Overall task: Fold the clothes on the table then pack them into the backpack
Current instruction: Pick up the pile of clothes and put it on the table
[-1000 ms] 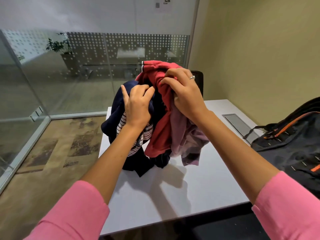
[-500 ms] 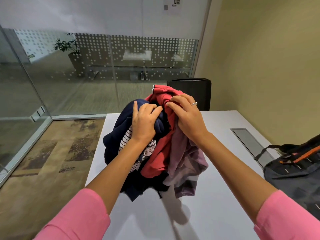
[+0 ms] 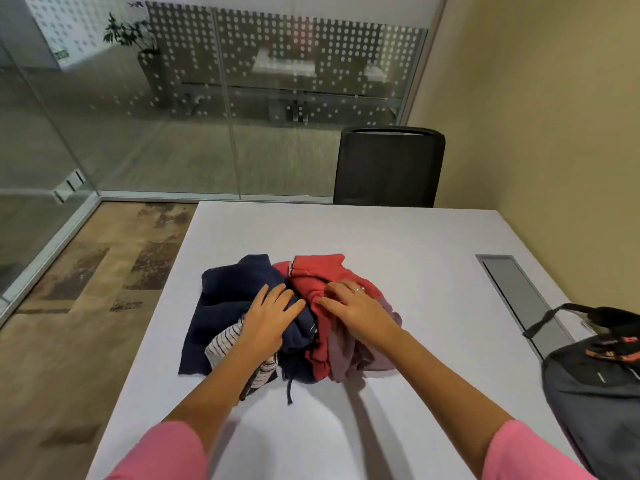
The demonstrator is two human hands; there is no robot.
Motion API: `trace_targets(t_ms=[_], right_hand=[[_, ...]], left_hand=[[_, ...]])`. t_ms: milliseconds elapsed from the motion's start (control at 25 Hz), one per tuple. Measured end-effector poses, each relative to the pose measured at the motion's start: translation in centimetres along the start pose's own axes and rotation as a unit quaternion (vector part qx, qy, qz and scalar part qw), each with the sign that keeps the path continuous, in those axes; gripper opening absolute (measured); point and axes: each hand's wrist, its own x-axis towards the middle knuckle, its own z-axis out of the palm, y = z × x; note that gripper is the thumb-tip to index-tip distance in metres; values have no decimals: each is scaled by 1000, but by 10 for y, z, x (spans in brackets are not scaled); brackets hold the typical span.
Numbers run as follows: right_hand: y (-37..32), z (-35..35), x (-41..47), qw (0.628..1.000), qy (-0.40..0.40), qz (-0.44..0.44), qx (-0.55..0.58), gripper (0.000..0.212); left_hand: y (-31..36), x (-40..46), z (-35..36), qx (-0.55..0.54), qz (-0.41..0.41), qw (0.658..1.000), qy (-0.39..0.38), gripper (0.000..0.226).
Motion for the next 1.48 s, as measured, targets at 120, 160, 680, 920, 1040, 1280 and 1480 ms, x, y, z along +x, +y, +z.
trace_targets(t_ms=[120, 160, 680, 920, 1040, 1280, 1480], right_hand=[[-13, 28, -19, 991, -110, 21, 73, 50], [-21, 32, -22, 986, -136, 27, 95, 55], [-72, 27, -14, 923, -49, 279, 262, 47], [-85, 46, 15, 903, -306, 296, 60, 95], [-90, 51, 20, 919, -245, 305, 56, 45], [-58, 10, 31, 893, -87, 402, 183, 25], [-28, -51, 44, 858, 43, 459, 225, 26]], left_hand=[[1, -38, 33, -10, -34, 996, -87, 91], [3, -51, 41, -25, -41, 992, -117, 96], [-33, -113, 48, -187, 19, 972, -141, 76], [-31, -141, 59, -123, -27, 974, -187, 99], [-31, -140, 65, -130, -41, 972, -192, 106], [-30, -137, 64, -159, -56, 966, -196, 109], [-20, -114, 31, -261, -129, 924, -247, 89]])
